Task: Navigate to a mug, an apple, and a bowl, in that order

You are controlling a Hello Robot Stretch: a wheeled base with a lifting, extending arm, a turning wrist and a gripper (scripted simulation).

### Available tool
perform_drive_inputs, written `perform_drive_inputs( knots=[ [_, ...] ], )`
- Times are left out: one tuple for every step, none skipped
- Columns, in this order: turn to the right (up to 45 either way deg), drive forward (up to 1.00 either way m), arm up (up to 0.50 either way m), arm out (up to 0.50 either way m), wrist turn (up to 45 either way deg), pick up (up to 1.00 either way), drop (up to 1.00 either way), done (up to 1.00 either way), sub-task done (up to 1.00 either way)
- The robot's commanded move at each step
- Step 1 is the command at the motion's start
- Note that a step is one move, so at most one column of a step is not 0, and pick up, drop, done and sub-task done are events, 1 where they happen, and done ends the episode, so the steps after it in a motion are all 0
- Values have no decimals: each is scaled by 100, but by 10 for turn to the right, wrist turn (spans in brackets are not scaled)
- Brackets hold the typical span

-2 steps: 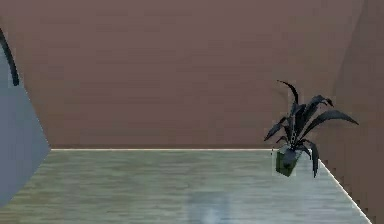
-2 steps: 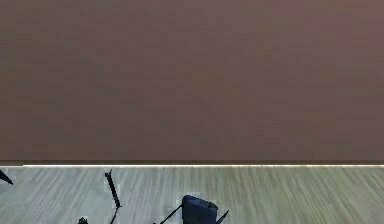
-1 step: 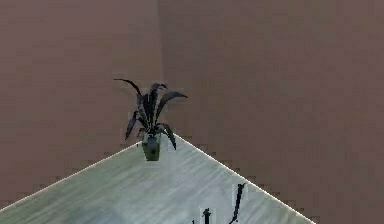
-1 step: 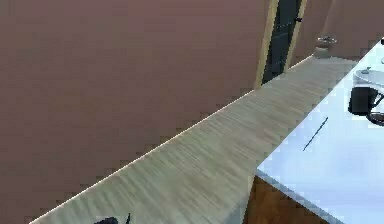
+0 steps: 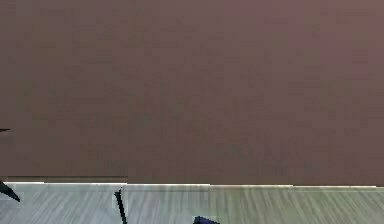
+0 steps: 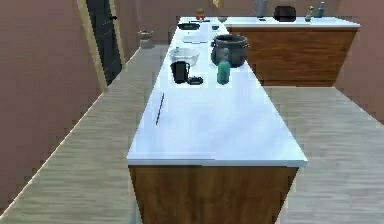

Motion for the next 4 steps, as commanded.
perform_drive_inputs(
  knots=[
    [450, 0, 0, 0, 0, 0, 0, 0, 0],
    [420, 0, 0, 0, 0, 0, 0, 0, 0],
    [0, 0, 0, 0, 0, 0, 0, 0, 100],
    [-390, 0, 0, 0, 0, 0, 0, 0, 0]
  ],
)
